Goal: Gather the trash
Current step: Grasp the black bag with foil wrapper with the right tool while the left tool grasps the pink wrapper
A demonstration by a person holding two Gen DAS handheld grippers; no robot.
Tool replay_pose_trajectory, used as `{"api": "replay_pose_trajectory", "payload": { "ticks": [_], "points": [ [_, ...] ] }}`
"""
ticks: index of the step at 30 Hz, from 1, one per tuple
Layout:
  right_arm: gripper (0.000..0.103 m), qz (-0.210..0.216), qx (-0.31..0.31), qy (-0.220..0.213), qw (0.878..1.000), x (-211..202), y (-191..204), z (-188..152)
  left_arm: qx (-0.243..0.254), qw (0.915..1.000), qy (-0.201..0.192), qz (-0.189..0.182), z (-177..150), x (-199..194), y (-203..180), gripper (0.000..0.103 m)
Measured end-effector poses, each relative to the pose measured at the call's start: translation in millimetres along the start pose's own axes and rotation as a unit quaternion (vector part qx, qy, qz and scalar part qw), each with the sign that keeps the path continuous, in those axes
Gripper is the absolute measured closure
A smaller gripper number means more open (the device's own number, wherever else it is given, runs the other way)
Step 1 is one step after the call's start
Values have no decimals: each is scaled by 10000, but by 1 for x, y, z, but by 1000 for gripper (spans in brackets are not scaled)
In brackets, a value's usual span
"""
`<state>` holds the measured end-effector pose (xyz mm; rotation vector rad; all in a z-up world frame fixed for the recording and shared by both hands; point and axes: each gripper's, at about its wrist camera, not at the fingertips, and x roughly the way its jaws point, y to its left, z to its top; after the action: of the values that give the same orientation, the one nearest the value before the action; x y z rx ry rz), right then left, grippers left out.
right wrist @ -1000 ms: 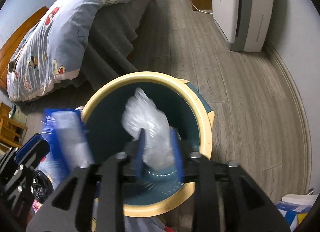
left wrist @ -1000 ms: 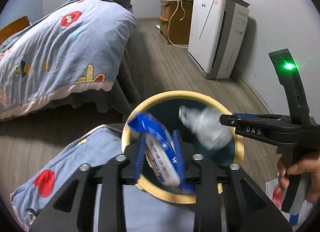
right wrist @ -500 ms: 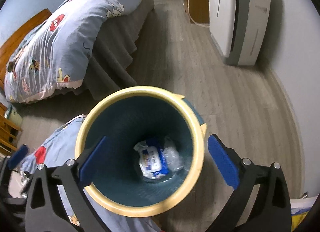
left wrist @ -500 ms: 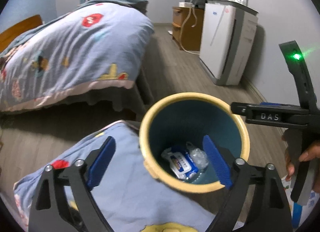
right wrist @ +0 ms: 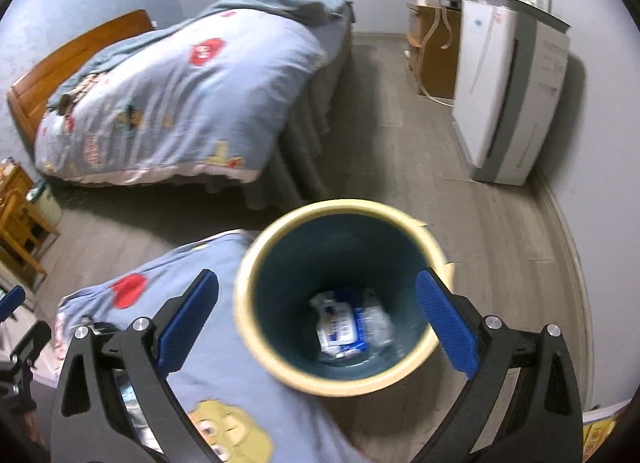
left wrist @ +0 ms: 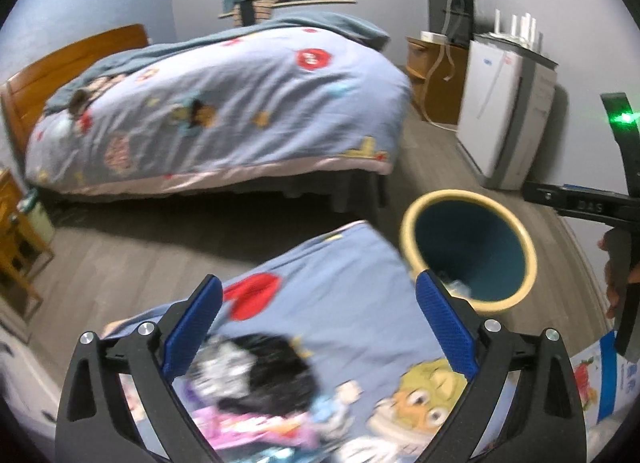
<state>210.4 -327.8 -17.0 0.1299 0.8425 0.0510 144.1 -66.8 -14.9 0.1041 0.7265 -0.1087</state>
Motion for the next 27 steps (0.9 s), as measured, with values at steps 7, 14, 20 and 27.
{"api": "replay_pose_trajectory", "payload": {
  "ticks": [7, 14, 20, 27],
  "points": [
    [6, 124, -310, -44, 9994, -20, 53, -19, -364, 9987, -27, 364, -36, -44, 70, 7],
    [6, 386, -457, 154, 9981, -24, 99, -47, -829, 9951, -89, 529, -62, -62, 114, 7],
    [6, 587, -704, 406, 9950, -15, 134, -79, -1114, 9918, 16, 627, -75, -61, 144, 7],
    [6, 707, -847, 869, 9901, 14, 163, -108, -1240, 9885, 309, 814, -87, -51, 168, 7]
  ]
}}
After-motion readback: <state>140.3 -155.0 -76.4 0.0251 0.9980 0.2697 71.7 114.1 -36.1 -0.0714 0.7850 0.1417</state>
